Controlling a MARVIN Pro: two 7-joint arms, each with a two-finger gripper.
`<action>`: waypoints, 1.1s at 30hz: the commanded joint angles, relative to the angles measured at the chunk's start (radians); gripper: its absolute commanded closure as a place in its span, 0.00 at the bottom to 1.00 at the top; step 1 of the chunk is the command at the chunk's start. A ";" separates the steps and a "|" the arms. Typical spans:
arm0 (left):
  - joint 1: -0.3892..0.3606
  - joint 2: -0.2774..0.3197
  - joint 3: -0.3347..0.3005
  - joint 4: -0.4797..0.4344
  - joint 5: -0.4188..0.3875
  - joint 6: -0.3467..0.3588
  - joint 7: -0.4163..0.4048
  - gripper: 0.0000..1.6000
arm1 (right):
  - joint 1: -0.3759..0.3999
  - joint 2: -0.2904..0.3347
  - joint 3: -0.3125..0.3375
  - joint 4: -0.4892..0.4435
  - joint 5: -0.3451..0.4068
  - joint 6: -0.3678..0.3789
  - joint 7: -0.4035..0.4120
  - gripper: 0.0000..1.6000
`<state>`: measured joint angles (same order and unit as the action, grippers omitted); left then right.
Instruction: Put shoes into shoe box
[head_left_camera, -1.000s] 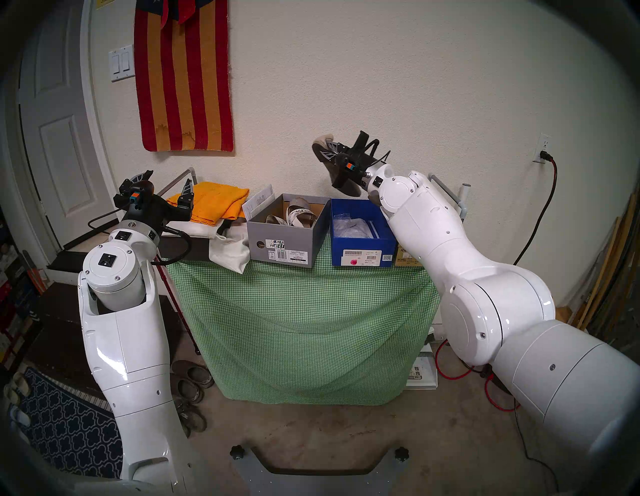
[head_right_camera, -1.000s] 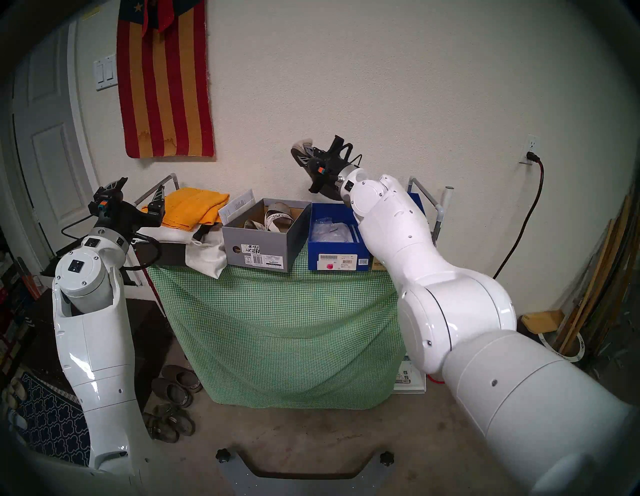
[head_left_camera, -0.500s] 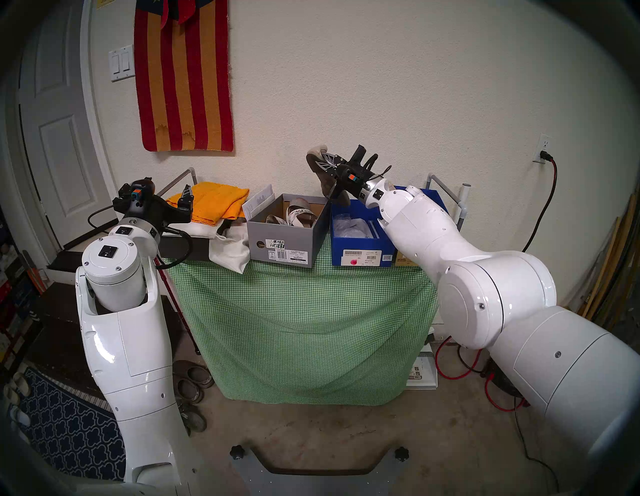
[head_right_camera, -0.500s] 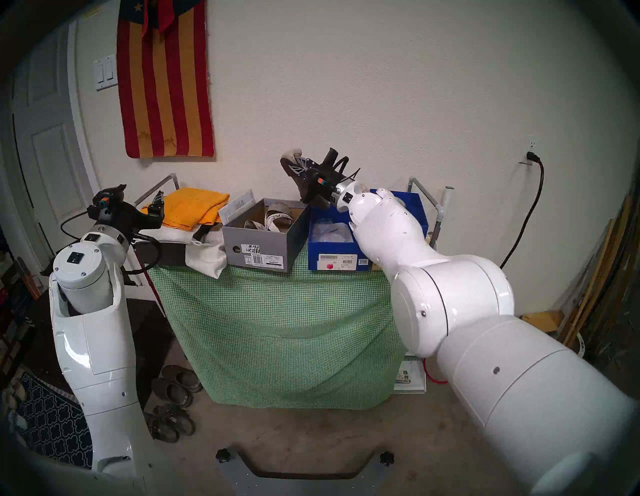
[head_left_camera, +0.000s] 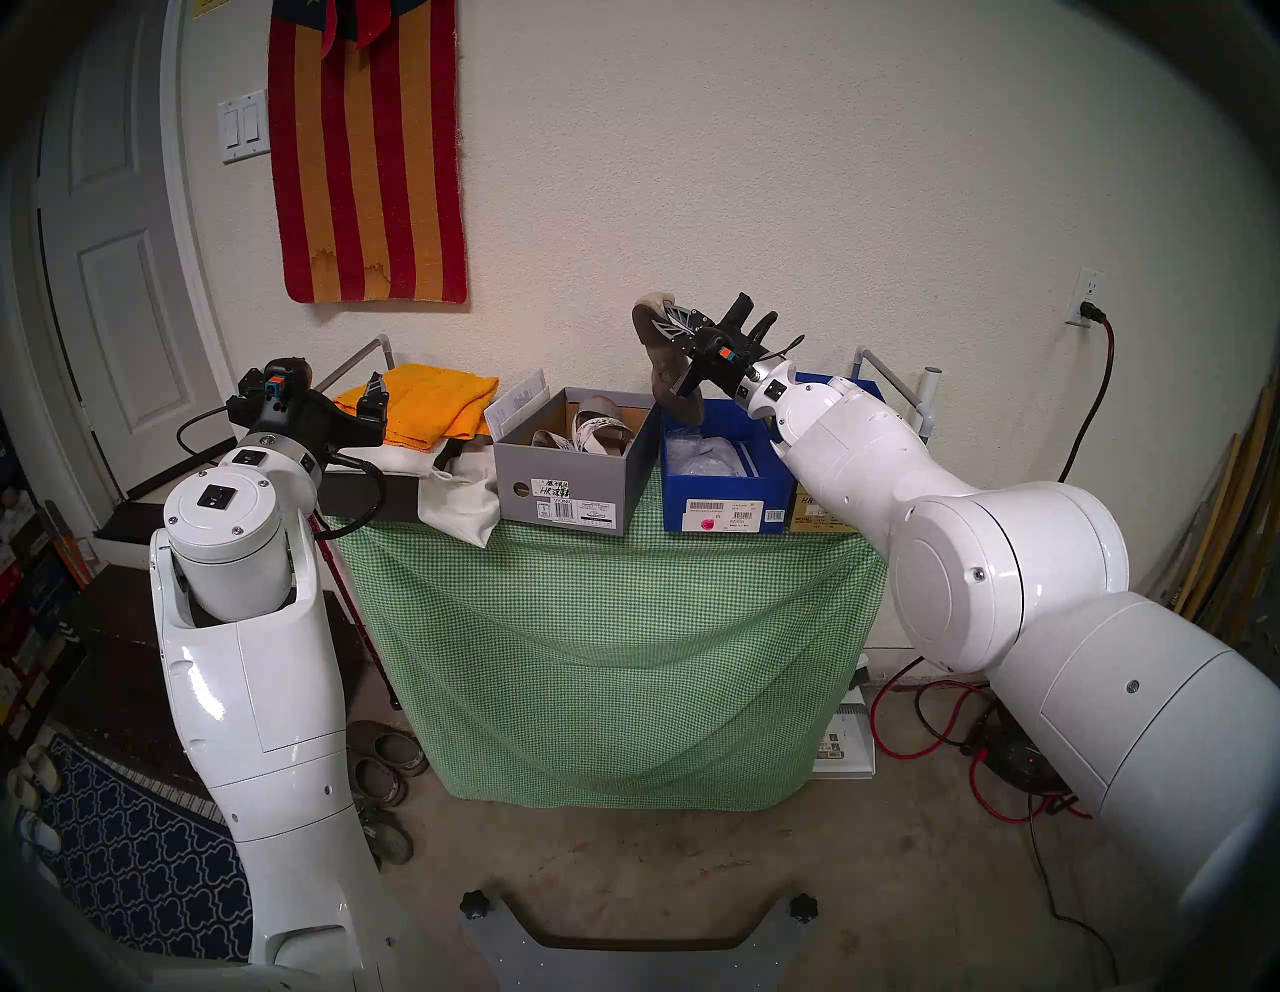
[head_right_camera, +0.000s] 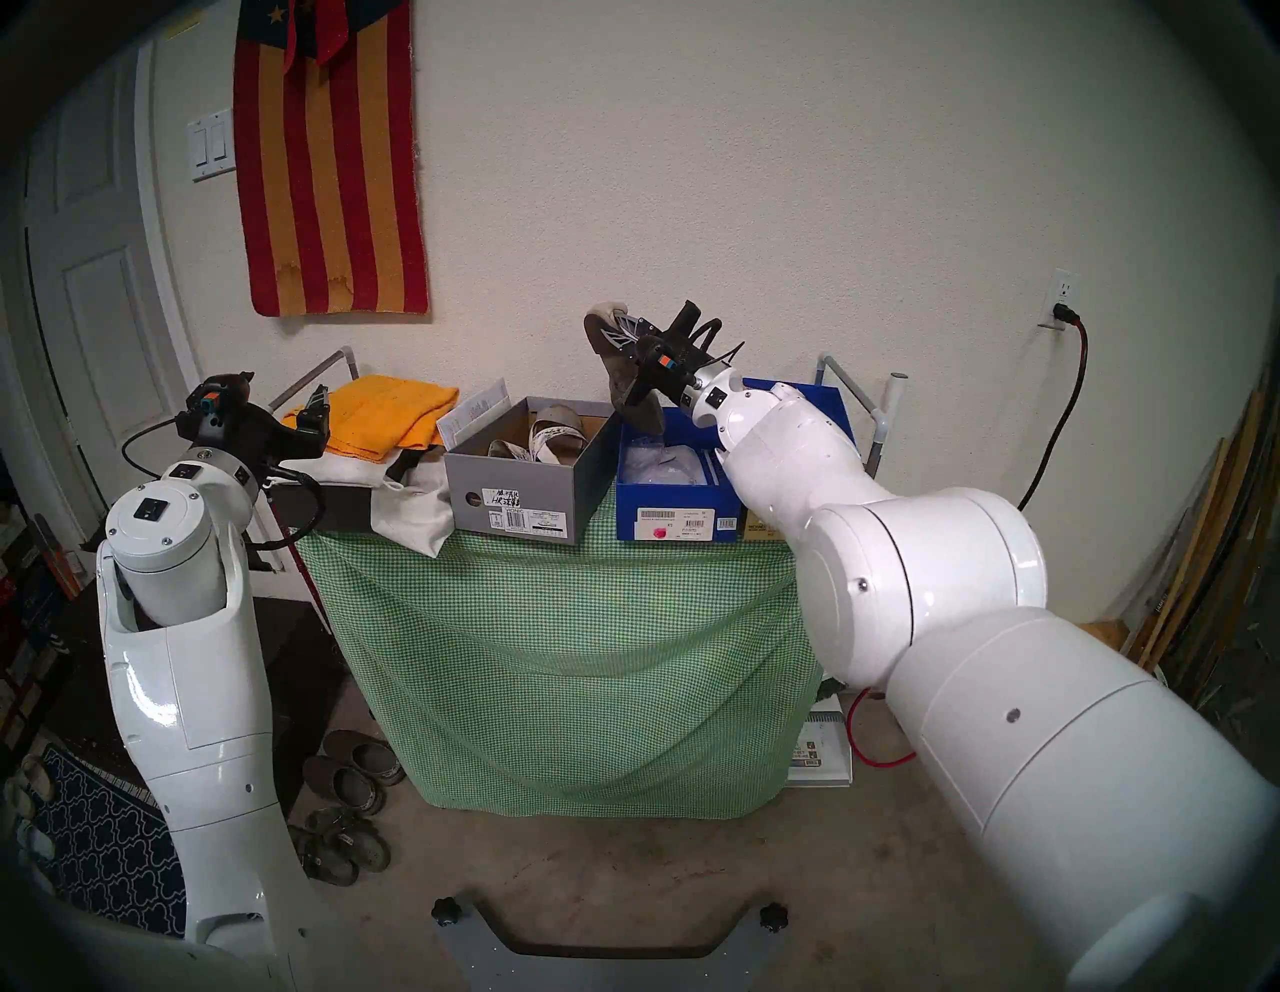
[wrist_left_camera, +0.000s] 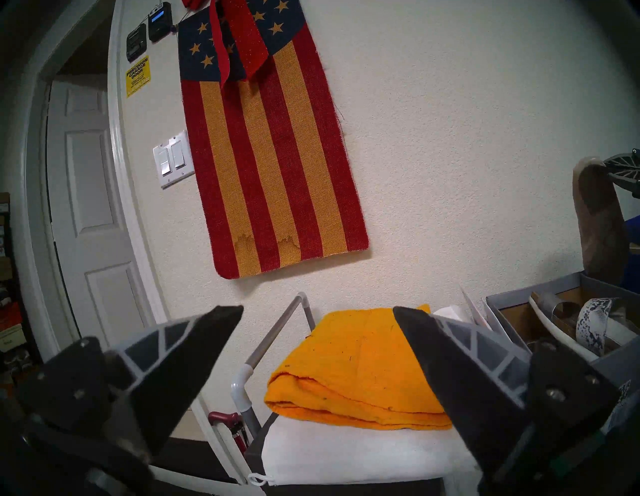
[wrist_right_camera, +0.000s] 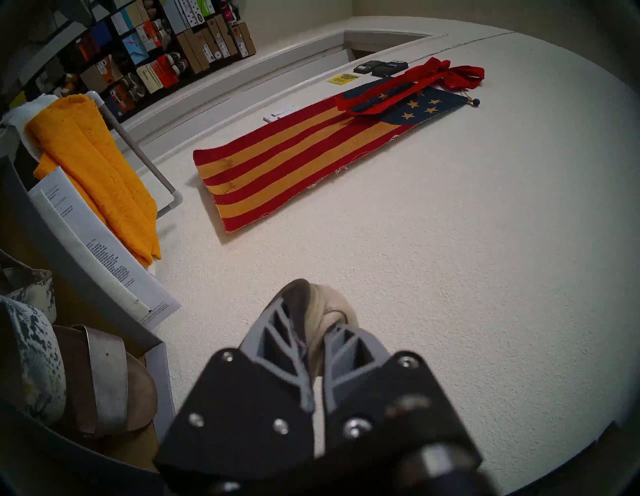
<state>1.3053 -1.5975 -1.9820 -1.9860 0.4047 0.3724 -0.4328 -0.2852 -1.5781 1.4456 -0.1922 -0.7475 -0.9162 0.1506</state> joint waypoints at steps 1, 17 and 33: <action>-0.003 0.001 -0.004 -0.011 -0.004 0.000 -0.002 0.00 | 0.025 0.009 0.002 -0.017 0.011 -0.044 0.055 1.00; -0.006 -0.003 -0.008 -0.011 0.000 -0.001 -0.008 0.00 | 0.010 0.015 0.074 -0.009 0.040 0.131 -0.007 1.00; -0.007 -0.006 -0.010 -0.011 0.003 -0.003 -0.011 0.00 | -0.011 0.038 0.109 0.001 0.060 0.209 0.107 1.00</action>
<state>1.2974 -1.6046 -1.9903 -1.9879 0.4074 0.3720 -0.4451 -0.2808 -1.5529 1.5383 -0.1689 -0.7019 -0.7288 0.2627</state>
